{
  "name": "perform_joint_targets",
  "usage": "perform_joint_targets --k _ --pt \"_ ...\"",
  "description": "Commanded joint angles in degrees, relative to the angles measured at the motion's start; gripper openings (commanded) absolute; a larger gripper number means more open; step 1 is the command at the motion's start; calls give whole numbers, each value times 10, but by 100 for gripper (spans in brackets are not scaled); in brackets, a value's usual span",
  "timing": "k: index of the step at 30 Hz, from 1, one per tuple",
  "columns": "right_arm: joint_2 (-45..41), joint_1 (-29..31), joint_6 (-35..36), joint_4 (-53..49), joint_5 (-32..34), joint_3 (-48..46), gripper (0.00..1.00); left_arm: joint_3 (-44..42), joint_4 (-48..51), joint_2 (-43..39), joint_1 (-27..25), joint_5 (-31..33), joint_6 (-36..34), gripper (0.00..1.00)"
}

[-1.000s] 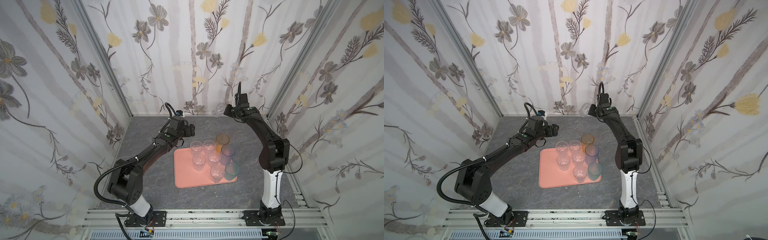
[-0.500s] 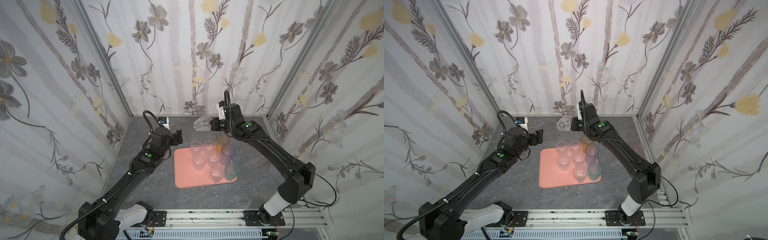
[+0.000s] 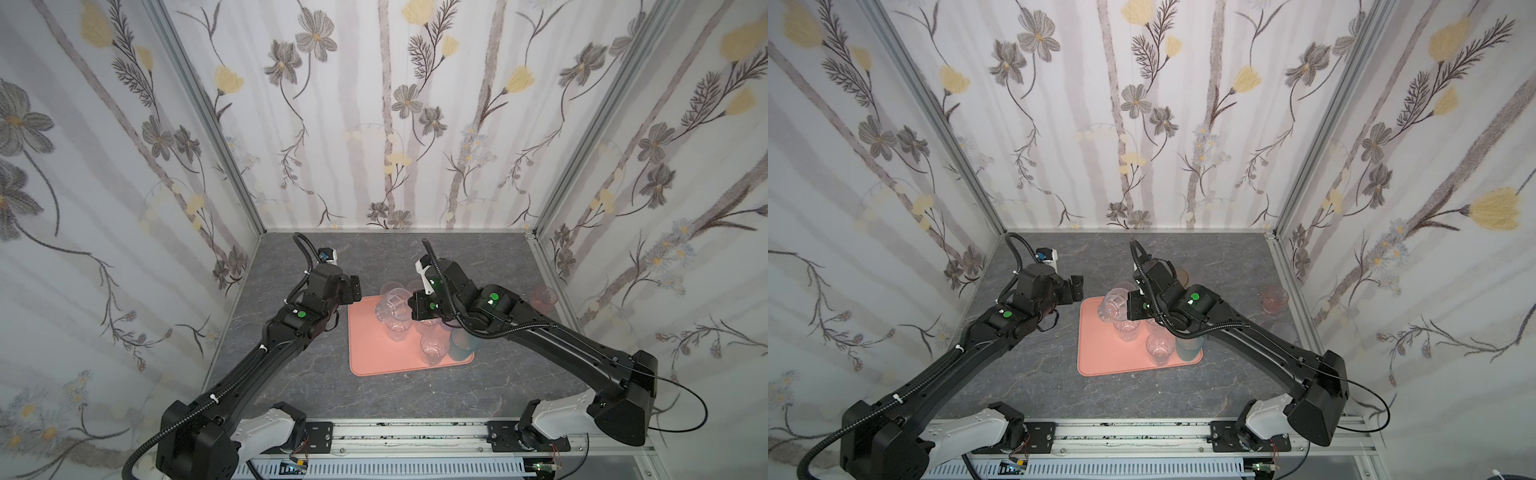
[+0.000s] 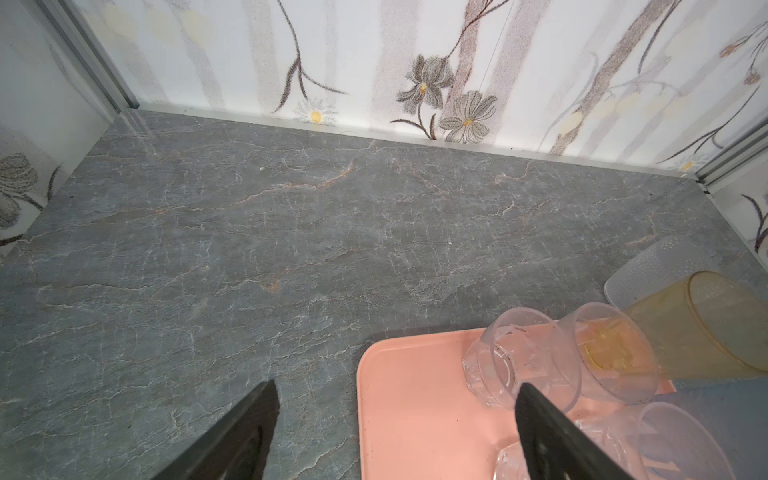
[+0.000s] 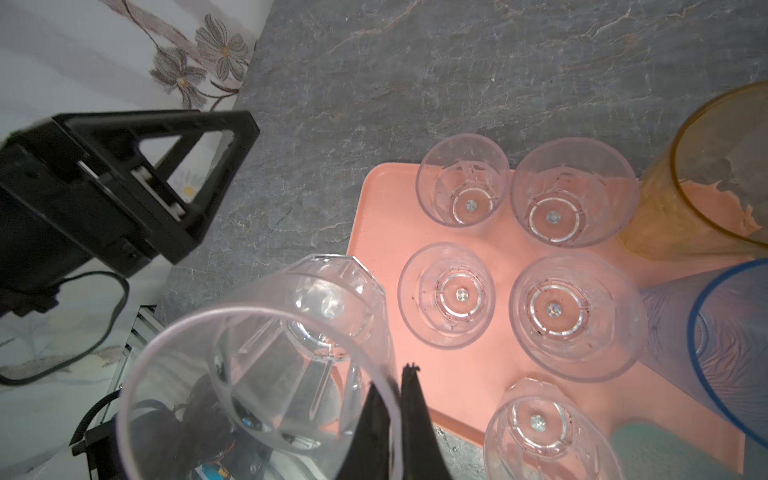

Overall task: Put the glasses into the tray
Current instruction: 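Carry the clear glass over the pink tray and lower it with the right gripper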

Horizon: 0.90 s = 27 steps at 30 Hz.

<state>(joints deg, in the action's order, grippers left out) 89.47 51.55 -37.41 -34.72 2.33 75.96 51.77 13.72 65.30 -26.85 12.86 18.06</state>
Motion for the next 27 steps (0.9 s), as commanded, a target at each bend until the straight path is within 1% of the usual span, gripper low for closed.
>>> perform_joint_targets --k 1,5,8,15,22,27 --pt "5 4 -10 -31 7 5 0 -5 -4 -5 0 8 29 92" --pt "16 8 1 -54 12 19 0 -33 -4 -19 0 5 33 92" --pt "15 18 -5 -54 16 8 0 -48 -4 -25 0 5 32 92" --pt "33 43 -26 -60 27 -14 0 -67 -5 -17 0 -5 22 92" --pt "36 57 -41 -95 43 -25 0 -97 -16 -19 1 -12 19 93" --pt "52 68 -52 -95 46 -32 0 -98 -24 -2 2 -19 5 93"
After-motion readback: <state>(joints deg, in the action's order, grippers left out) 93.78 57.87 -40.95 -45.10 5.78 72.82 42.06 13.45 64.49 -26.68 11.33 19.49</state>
